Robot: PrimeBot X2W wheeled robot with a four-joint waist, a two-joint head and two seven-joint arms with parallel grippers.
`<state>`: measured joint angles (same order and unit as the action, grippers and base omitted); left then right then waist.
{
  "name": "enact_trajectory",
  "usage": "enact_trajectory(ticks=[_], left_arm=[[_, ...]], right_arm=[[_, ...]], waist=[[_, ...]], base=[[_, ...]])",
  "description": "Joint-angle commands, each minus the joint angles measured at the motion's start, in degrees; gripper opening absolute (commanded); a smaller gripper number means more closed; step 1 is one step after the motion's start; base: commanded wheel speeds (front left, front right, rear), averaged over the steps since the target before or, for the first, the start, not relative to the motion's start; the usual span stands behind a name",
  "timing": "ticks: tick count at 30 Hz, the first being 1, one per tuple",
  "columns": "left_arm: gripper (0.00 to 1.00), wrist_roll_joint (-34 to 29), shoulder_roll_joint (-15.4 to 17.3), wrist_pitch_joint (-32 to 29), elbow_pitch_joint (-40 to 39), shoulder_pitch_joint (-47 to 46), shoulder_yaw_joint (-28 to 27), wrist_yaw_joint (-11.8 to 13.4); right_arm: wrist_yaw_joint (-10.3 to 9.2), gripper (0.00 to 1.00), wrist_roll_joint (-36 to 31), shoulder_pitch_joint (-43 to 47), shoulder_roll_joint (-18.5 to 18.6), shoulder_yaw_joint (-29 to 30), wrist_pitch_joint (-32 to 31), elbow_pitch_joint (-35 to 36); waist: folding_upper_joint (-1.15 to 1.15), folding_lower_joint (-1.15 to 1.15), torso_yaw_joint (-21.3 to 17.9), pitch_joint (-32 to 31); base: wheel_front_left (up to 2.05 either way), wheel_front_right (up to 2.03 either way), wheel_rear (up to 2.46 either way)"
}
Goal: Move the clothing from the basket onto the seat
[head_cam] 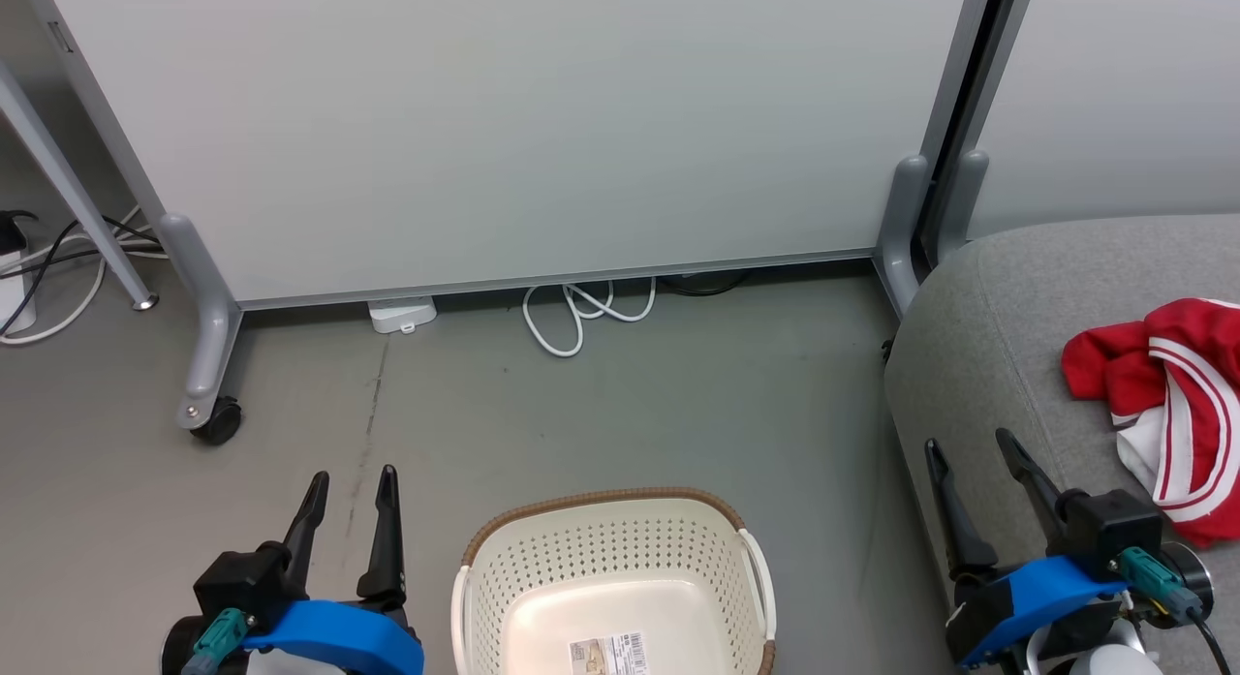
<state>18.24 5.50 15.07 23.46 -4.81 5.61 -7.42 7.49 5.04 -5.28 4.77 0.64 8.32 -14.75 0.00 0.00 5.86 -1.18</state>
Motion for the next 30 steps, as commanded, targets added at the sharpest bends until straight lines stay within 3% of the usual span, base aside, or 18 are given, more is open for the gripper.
enact_trajectory(ticks=[1,21,22,30], left_arm=[[1.00,-0.23,0.10,0.14,0.16,0.17,-0.35,-0.07],[1.00,-0.23,-0.19,0.15,0.51,-0.62,0.37,-0.08],[0.00,-0.13,-0.23,-0.02,0.63,-0.12,0.43,0.00],[0.00,0.26,-0.71,-0.51,4.33,3.58,0.57,0.00]], right_arm=[[0.01,1.00,-0.34,1.01,-0.32,0.19,-0.16,0.41],[0.01,1.00,-0.99,1.71,-0.96,-0.25,-1.53,2.20],[0.00,0.00,-0.46,0.90,-0.87,-0.22,-1.46,1.82],[0.00,0.00,0.19,2.47,-1.23,-0.21,-1.84,-2.39]], waist=[[0.00,0.00,-0.11,0.05],[0.00,0.00,0.05,0.34],[0.00,0.00,0.04,0.35],[0.00,0.00,0.01,0.35]], base=[[0.00,0.00,0.00],[0.00,0.00,0.00],[0.00,0.00,0.00],[0.00,0.00,0.00]])
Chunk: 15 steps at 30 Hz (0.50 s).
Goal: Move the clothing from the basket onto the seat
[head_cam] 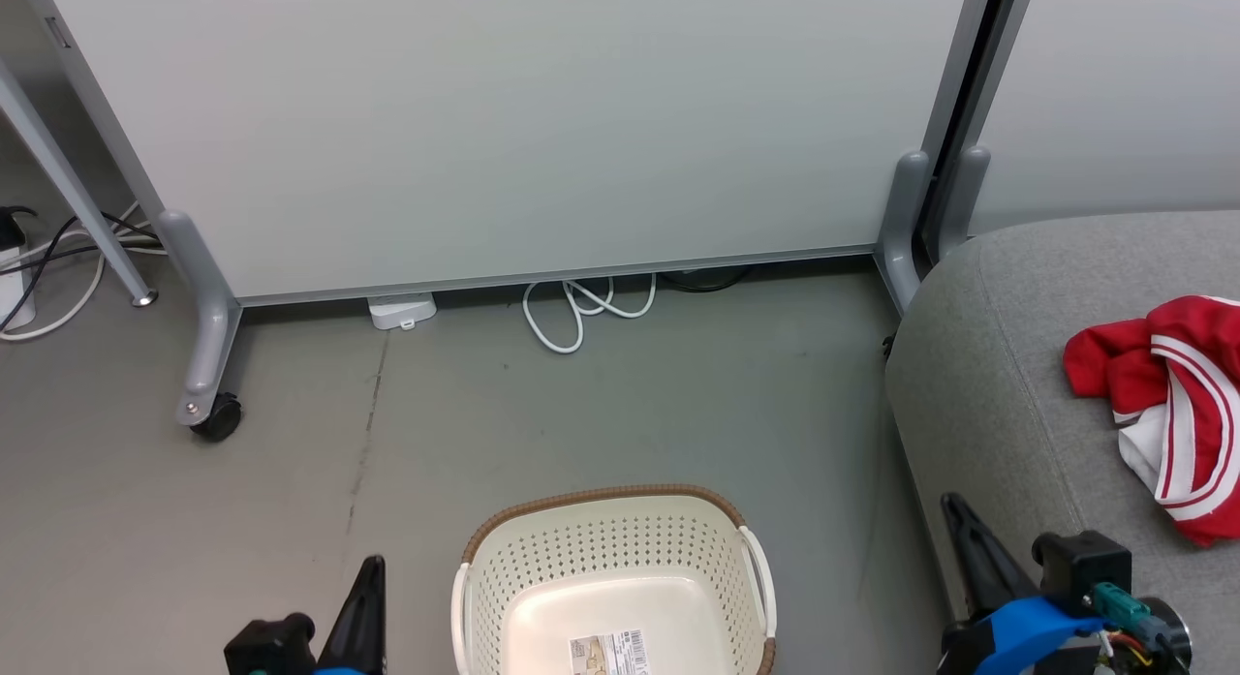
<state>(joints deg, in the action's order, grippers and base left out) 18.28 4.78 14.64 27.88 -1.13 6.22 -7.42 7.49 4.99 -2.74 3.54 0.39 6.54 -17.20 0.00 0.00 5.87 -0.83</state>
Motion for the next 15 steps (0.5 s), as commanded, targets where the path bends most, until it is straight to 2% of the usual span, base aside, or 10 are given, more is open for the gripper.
enact_trajectory(ticks=[1,15], left_arm=[[0.00,0.42,-0.04,-0.13,0.31,0.28,-0.06,0.00],[0.00,14.14,-0.38,-4.09,-2.41,-0.87,-2.50,-0.01]], right_arm=[[0.00,0.00,0.59,0.07,-0.04,0.07,-0.12,-0.43],[0.00,0.00,16.77,-0.71,-0.15,1.27,-2.58,0.32]], waist=[[0.00,0.00,-0.02,0.00],[0.00,0.00,-0.68,0.12]], base=[[0.00,0.00,0.00],[0.00,0.00,0.00]])
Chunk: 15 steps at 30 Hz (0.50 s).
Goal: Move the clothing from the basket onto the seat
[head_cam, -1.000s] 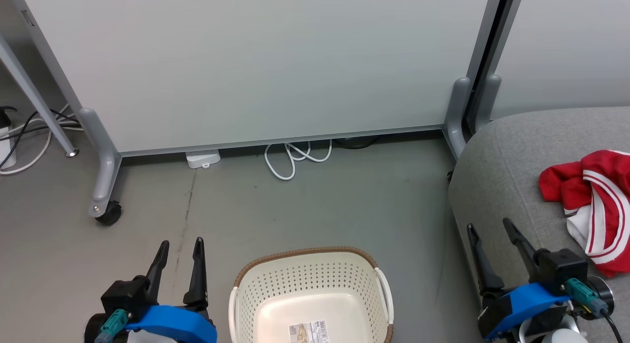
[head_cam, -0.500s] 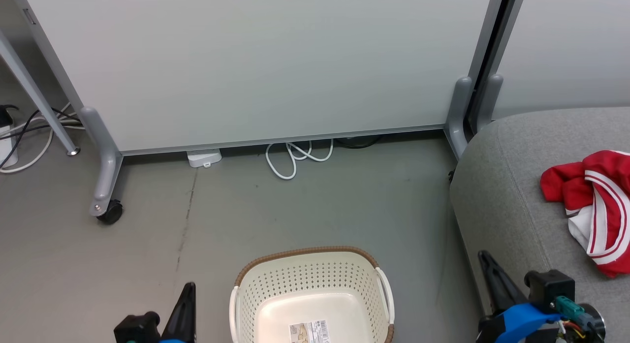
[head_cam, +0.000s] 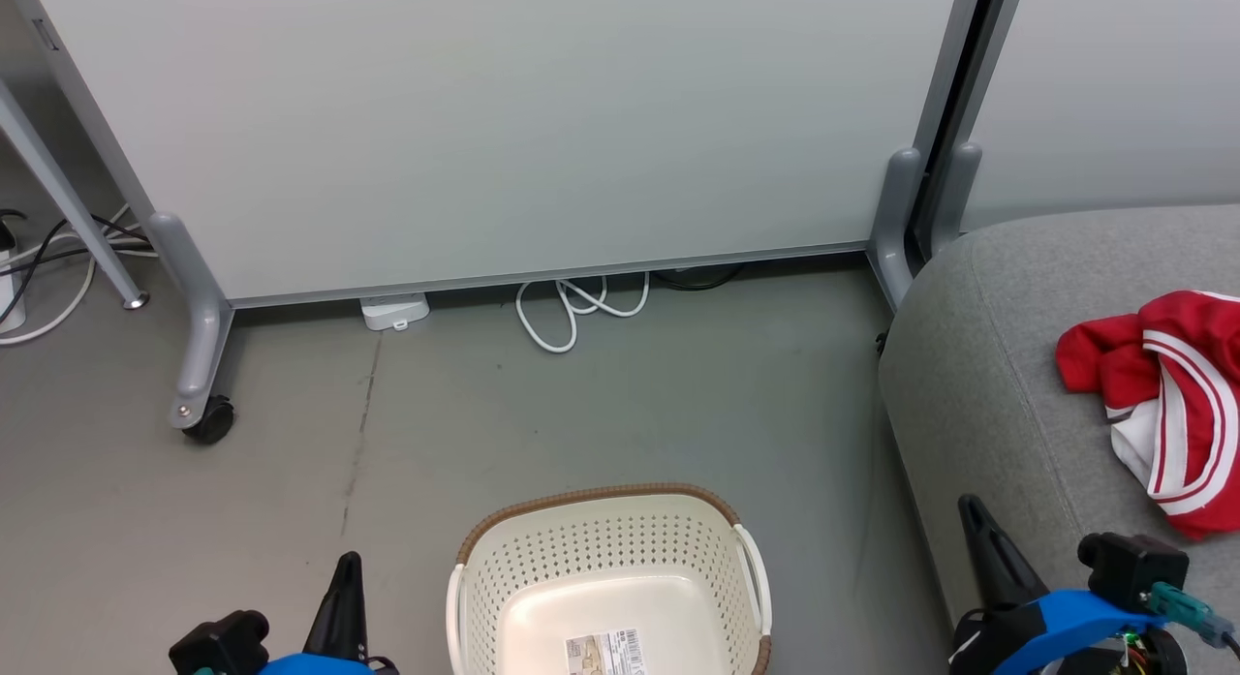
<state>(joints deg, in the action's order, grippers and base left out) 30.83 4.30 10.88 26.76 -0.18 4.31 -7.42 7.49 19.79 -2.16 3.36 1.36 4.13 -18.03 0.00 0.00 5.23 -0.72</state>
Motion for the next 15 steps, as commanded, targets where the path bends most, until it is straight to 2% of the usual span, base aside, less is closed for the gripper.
enact_trajectory(ticks=[1,5,15], left_arm=[[0.00,2.48,0.08,-0.59,-1.46,-1.89,-0.75,-0.01],[0.00,7.62,-0.04,-2.04,-2.48,-2.34,-1.62,-0.02],[0.00,15.50,-0.23,-4.29,-4.03,-2.96,-3.01,-0.03]], right_arm=[[0.00,0.00,3.03,-1.34,0.03,0.37,-0.32,1.21],[0.00,0.00,9.09,-1.63,-0.01,0.77,-1.19,1.51],[0.00,0.00,18.38,-2.11,-0.08,1.43,-2.57,1.96]], waist=[[0.00,0.00,-0.08,0.01],[0.00,0.00,-0.36,0.06],[0.00,0.00,-0.83,0.14]], base=[[0.00,0.00,0.00],[0.00,0.00,0.00],[0.00,0.00,0.00]])
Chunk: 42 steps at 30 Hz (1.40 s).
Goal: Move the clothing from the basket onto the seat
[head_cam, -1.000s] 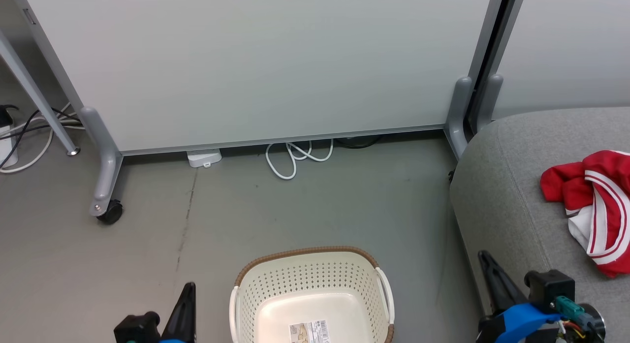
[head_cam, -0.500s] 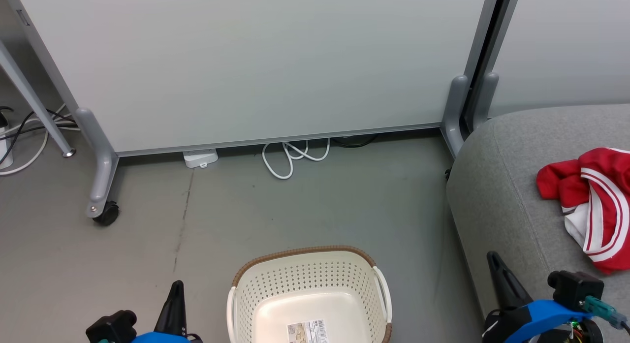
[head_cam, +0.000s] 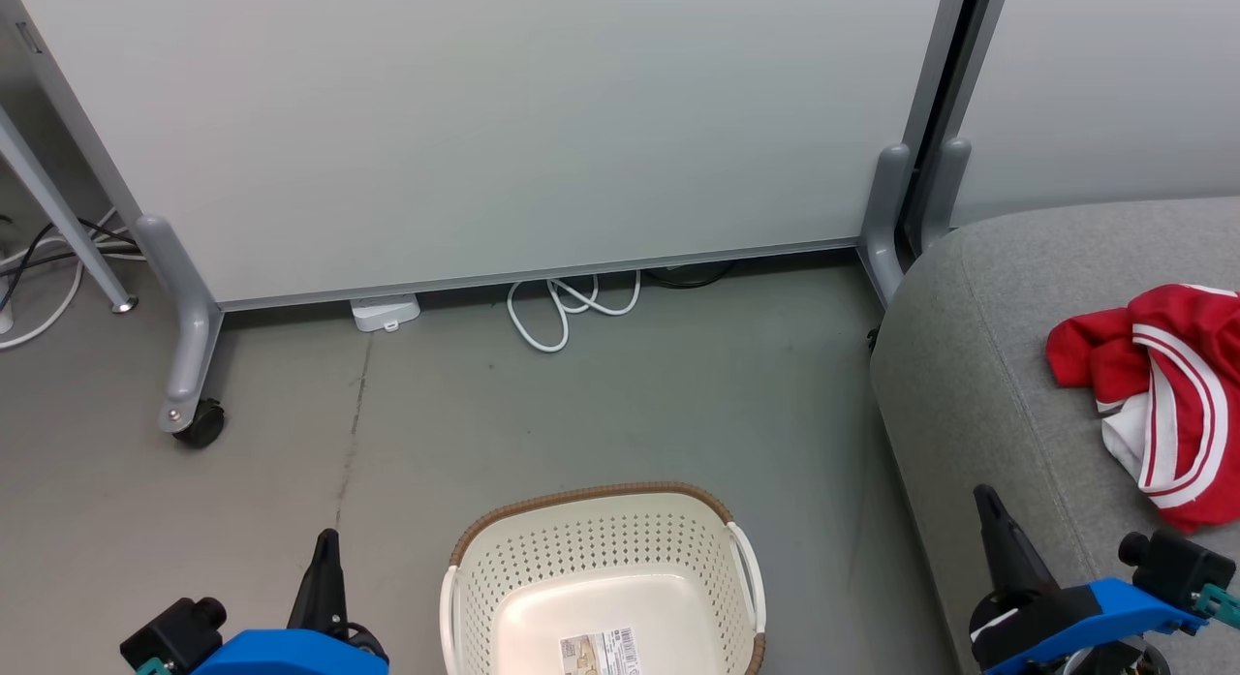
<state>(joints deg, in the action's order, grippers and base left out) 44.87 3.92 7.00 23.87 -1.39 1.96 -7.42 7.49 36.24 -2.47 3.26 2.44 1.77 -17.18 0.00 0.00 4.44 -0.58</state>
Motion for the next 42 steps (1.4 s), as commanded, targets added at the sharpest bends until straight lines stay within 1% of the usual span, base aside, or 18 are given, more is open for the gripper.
enact_trajectory(ticks=[1,22,42], left_arm=[[0.00,2.21,0.14,-0.62,-1.29,-1.82,-0.79,-0.03],[0.00,16.08,-0.21,-4.60,-4.01,-2.93,-3.18,-0.05],[0.00,26.44,-0.47,-7.58,-6.02,-3.72,-4.99,-0.07]], right_arm=[[0.00,0.00,2.79,-1.84,0.01,0.40,-0.34,1.14],[0.00,0.00,19.16,-2.61,-0.11,1.56,-2.79,1.84],[0.01,0.00,31.30,-3.09,-0.22,2.44,-4.69,2.35]], waist=[[0.00,0.00,-0.09,0.02],[0.00,0.00,-1.07,0.18],[0.00,0.00,-1.97,0.34]], base=[[0.00,0.00,0.00],[0.00,0.00,0.00],[0.00,0.00,0.00]])
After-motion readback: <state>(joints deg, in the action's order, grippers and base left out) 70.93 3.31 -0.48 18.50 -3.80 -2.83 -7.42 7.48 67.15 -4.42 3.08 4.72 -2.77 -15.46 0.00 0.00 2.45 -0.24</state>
